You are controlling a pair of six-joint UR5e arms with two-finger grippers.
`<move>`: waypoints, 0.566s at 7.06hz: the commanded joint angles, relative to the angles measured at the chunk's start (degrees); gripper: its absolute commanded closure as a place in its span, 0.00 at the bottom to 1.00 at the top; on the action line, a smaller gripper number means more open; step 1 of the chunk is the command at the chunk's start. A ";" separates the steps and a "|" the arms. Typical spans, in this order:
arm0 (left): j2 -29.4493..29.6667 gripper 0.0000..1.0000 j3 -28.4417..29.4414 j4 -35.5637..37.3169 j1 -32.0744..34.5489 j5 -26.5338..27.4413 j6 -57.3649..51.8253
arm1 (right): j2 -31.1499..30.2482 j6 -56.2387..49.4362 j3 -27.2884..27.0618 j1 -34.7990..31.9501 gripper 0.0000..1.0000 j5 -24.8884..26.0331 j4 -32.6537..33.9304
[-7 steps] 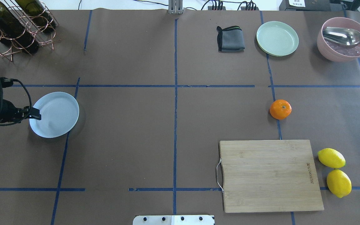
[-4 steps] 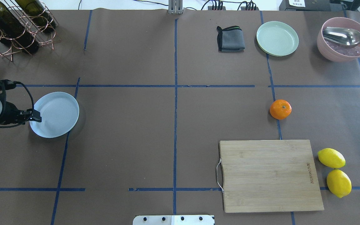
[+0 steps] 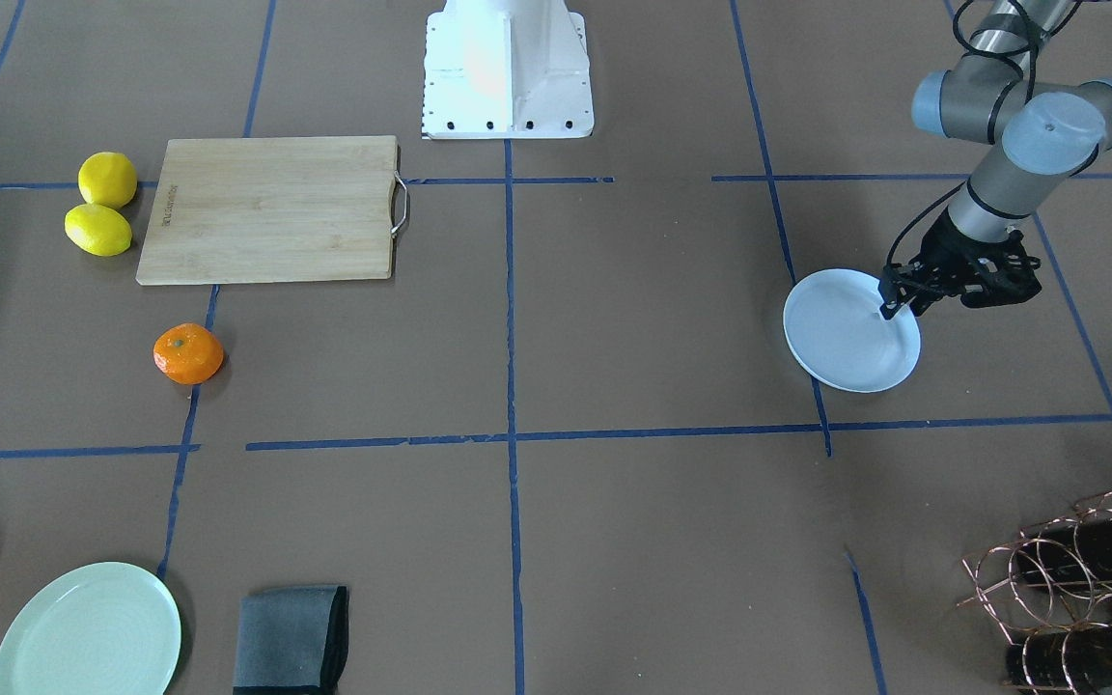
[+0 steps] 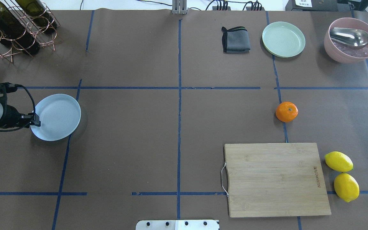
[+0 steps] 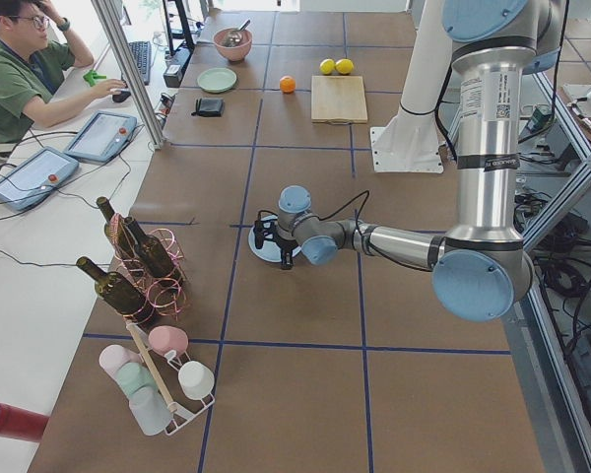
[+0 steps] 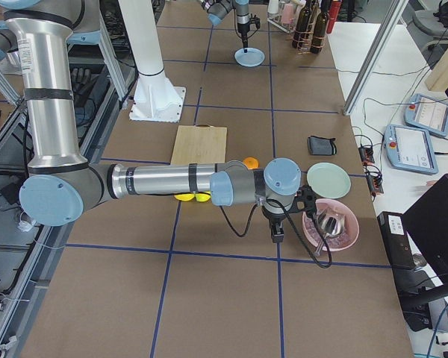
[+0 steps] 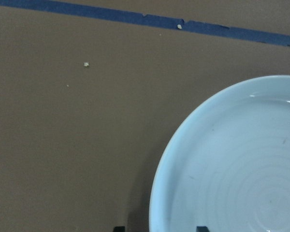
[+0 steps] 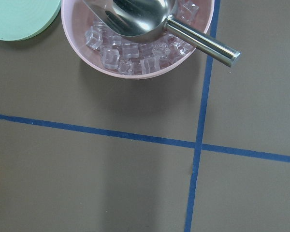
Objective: Pick orange to plate
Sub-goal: 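Reach the left gripper to the pale blue plate rim and grip it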
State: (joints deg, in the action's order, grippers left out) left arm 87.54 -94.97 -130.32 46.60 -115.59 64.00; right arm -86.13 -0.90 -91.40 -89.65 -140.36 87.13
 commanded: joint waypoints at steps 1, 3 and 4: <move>-0.18 1.00 -0.56 0.07 0.16 -0.51 0.16 | 0.00 -0.07 -0.01 0.00 0.00 0.00 -0.03; -0.79 1.00 -3.18 0.33 1.73 -5.56 -0.10 | 0.09 0.02 -0.10 0.00 0.00 0.00 -0.03; 0.25 1.00 -3.46 1.29 8.01 -13.44 -0.19 | 0.18 0.02 -0.45 0.00 0.00 0.00 -0.12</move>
State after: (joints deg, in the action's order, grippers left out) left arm 87.16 -97.60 -129.84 49.39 -121.55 63.94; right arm -86.03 -0.91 -91.58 -89.65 -140.36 87.08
